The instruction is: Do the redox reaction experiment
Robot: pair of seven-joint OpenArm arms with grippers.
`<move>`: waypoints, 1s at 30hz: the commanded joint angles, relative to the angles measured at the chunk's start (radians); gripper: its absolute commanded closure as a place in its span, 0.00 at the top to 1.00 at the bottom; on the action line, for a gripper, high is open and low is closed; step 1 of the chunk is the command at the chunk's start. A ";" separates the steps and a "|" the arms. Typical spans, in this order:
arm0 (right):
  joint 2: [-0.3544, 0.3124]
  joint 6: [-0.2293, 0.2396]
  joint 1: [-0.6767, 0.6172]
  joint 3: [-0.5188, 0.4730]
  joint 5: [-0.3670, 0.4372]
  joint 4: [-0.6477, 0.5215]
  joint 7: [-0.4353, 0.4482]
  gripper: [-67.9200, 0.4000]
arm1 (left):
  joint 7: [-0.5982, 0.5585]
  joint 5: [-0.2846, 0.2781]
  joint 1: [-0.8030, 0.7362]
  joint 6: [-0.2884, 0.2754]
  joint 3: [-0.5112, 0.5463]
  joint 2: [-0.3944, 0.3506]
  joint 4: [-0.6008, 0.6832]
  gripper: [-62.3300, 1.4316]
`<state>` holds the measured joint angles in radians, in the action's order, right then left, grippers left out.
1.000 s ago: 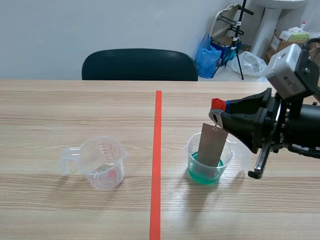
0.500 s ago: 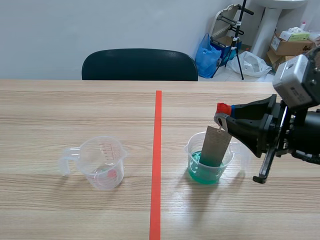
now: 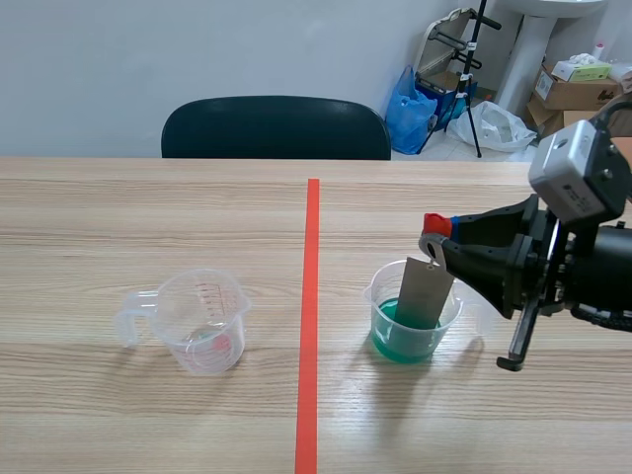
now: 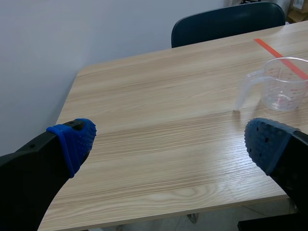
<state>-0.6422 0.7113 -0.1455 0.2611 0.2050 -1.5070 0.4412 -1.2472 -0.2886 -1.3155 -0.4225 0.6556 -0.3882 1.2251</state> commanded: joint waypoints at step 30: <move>-0.006 -0.007 0.043 0.002 0.007 0.035 0.017 0.01 | -0.021 -0.007 -0.001 -0.006 0.009 0.005 0.008 1.00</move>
<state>-0.6422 0.7036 -0.1112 0.2703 0.2062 -1.4677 0.4553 -1.2476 -0.2886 -1.3155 -0.4225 0.6556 -0.3882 1.2251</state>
